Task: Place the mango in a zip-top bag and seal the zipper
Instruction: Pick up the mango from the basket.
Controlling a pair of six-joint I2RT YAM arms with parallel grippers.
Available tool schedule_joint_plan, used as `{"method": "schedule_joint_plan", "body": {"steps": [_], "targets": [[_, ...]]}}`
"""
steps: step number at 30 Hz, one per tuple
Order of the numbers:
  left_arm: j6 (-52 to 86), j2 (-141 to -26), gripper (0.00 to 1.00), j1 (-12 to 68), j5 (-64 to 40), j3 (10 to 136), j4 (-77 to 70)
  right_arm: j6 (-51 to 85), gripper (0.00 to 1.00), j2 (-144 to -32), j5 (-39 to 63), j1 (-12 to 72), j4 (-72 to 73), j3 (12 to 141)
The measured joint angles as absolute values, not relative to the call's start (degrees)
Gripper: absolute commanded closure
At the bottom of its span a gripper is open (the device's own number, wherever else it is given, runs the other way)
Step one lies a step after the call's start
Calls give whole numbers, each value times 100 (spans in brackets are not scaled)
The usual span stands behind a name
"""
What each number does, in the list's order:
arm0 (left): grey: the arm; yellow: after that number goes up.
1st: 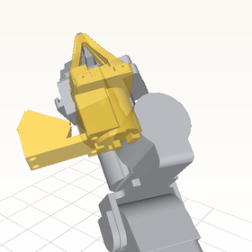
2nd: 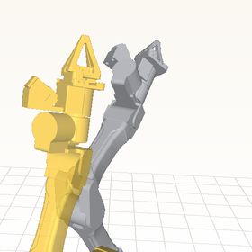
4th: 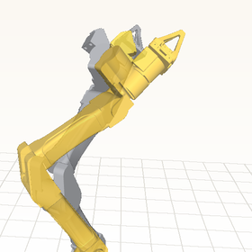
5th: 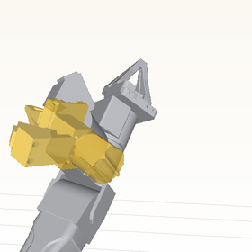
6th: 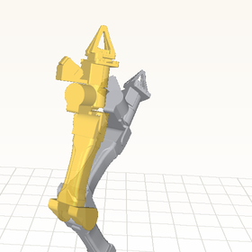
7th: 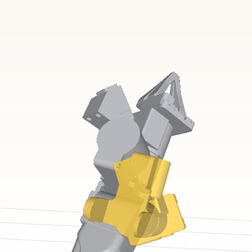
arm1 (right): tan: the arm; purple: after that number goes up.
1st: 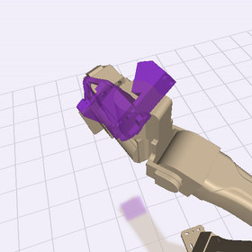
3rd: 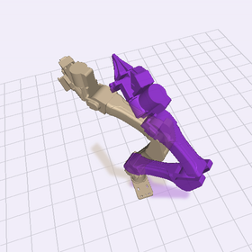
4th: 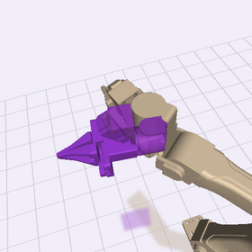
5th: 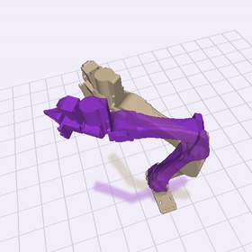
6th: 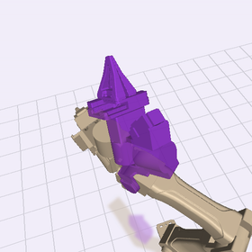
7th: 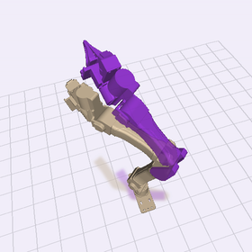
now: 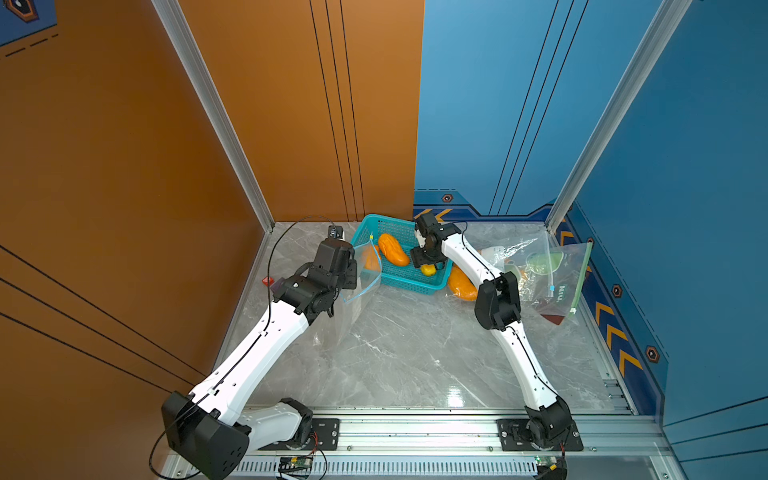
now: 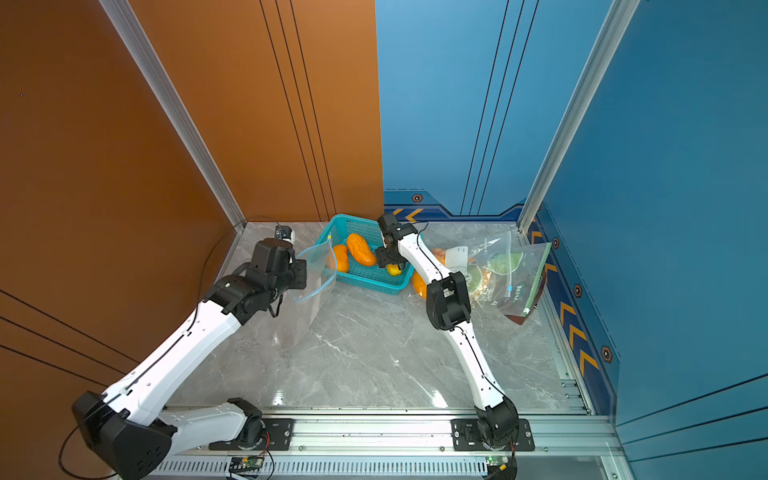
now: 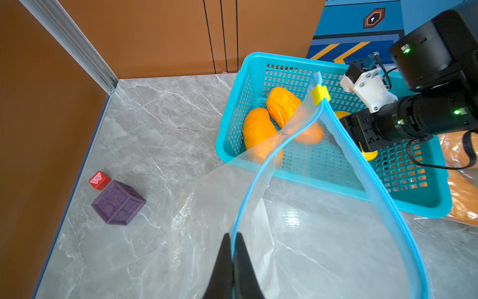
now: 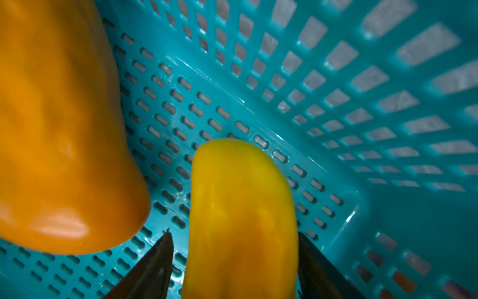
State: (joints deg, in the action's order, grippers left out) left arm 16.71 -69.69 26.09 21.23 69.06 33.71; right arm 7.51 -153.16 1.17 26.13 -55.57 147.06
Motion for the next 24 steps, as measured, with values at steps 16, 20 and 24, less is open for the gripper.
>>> {"method": "schedule_joint_plan", "body": {"steps": [16,20,24], "targets": [[2637,-6521,100,2285,1627,6300,3164,1000,77,-14894,296,2571,-5535,14713],[2856,-6501,100,2272,1428,6235,3041,1223,79,-13771,329,2659,-5162,14112],[3087,-6477,100,2259,1245,6134,2932,1459,80,-12331,298,2993,-4333,13183]]}}
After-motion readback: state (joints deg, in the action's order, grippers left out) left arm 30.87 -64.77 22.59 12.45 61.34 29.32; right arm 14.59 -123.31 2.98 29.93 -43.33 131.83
